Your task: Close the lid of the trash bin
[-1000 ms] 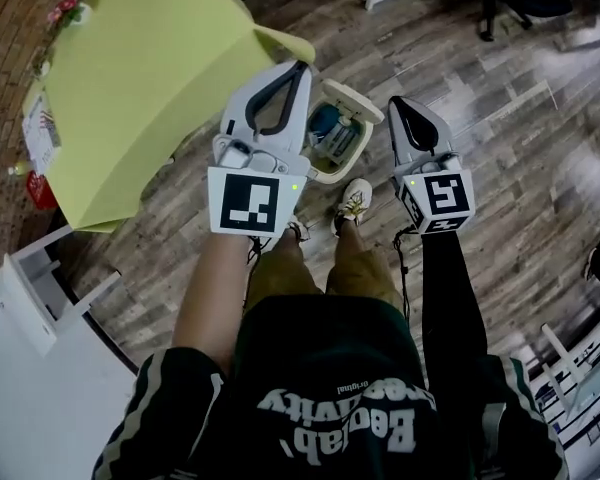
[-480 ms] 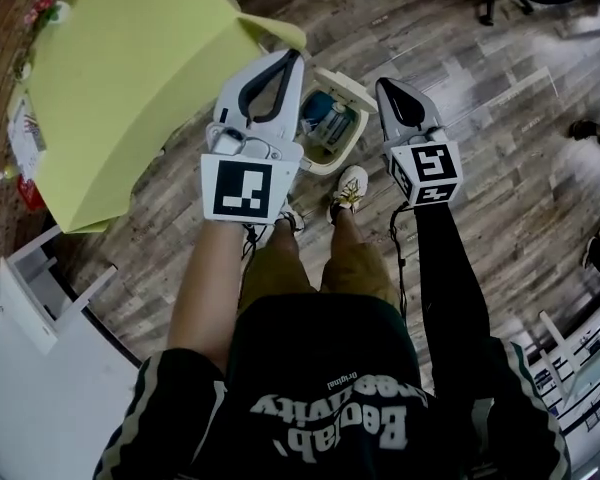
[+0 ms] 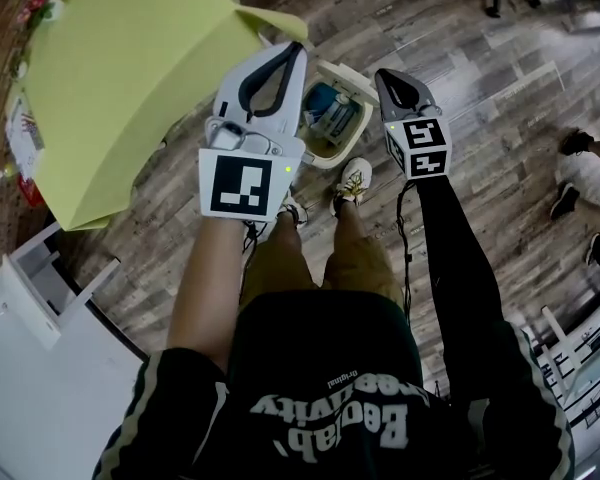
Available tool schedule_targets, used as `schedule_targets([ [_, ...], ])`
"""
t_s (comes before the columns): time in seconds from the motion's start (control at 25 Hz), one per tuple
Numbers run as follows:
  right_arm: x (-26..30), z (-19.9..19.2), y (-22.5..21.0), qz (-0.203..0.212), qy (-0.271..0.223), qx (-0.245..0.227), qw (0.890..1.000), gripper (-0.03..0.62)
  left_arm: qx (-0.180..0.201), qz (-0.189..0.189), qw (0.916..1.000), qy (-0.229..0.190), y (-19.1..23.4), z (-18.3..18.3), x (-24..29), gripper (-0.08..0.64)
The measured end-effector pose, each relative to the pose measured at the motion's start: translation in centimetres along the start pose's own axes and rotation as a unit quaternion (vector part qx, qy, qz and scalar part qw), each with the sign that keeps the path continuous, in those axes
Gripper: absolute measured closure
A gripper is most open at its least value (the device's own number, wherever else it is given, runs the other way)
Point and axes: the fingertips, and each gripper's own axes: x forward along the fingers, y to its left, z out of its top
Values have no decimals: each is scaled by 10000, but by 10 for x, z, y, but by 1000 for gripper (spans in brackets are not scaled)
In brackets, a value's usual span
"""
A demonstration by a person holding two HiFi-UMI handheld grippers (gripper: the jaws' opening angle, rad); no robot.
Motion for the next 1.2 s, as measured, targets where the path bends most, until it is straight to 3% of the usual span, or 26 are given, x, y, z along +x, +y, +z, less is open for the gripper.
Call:
schedule_targets([
  [0.68, 41, -64, -4, 251, 945, 14, 9952, 581, -71, 21, 9999, 130, -3, -12, -5, 552],
  [1.2, 52, -90, -3, 252, 1284, 237, 9911, 581, -218, 18, 9995, 242, -8, -27, -10, 552],
])
